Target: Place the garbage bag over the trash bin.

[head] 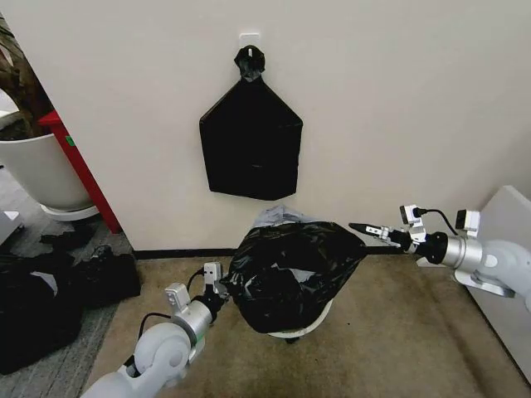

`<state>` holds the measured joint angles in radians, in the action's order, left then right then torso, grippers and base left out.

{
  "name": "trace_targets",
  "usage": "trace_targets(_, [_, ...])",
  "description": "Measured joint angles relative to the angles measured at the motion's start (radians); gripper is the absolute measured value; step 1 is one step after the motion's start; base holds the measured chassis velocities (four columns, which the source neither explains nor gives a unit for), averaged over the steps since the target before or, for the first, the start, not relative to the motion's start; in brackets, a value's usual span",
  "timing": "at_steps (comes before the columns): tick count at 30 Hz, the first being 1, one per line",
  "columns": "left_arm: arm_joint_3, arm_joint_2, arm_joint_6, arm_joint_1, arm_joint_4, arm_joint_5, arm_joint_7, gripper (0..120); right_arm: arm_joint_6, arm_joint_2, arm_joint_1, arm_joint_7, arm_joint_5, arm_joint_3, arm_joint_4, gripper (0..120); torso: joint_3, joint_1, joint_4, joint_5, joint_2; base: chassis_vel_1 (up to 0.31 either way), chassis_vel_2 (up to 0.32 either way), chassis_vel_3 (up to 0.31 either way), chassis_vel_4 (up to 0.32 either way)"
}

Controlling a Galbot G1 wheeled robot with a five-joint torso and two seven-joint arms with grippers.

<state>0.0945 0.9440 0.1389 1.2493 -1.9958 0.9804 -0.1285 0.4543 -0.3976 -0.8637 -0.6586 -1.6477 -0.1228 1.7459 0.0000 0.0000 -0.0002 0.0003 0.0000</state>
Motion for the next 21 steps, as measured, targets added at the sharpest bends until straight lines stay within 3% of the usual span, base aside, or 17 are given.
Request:
trace_targets(1, [0.000, 0.000, 0.000, 0.000, 0.000, 0.000, 0.000, 0, 0.000, 0.000, 0.000, 0.000, 0.000, 0.000, 0.000, 100, 0.000, 0.000, 0.0000, 0.0000, 0.000, 0.000, 0.000, 0.000, 0.000])
trace_targets(4, [-0.003, -0.010, -0.010, -0.001, -0.008, -0.078, 0.003, 0, -0.013, -0.009, 0.081, 0.368, -0.013, -0.009, 0.175, 100, 0.000, 0.000, 0.0004, -0.0008, 0.000, 0.000, 0.000, 0.000, 0.000])
trace_targets(5, [-0.005, -0.014, -0.012, -0.005, -0.009, -0.096, 0.009, 0, -0.047, -0.017, 0.117, 0.563, -0.035, 0.007, 0.257, 100, 0.000, 0.000, 0.0005, -0.0009, 0.000, 0.000, 0.000, 0.000, 0.000])
trace_targets(8, [-0.009, -0.019, -0.019, -0.015, -0.007, -0.128, 0.021, 0, -0.056, -0.031, 0.146, 0.763, -0.051, 0.022, 0.359, 100, 0.000, 0.000, 0.0005, -0.0006, 0.000, 0.000, 0.000, 0.000, 0.000])
trace_targets(15, [-0.013, -0.029, -0.040, -0.041, 0.003, -0.203, 0.057, 0, 0.077, -0.039, 0.158, 0.878, -0.043, 0.022, 0.458, 100, 0.000, 0.000, 0.0002, -0.0005, 0.000, 0.000, 0.000, 0.000, 0.000])
trace_targets(21, [-0.015, -0.045, -0.065, -0.049, 0.007, -0.259, 0.094, 0, 0.148, -0.039, 0.164, 0.802, 0.008, 0.031, 0.416, 100, 0.000, 0.000, 0.0001, -0.0003, 0.000, 0.000, 0.000, 0.000, 0.000])
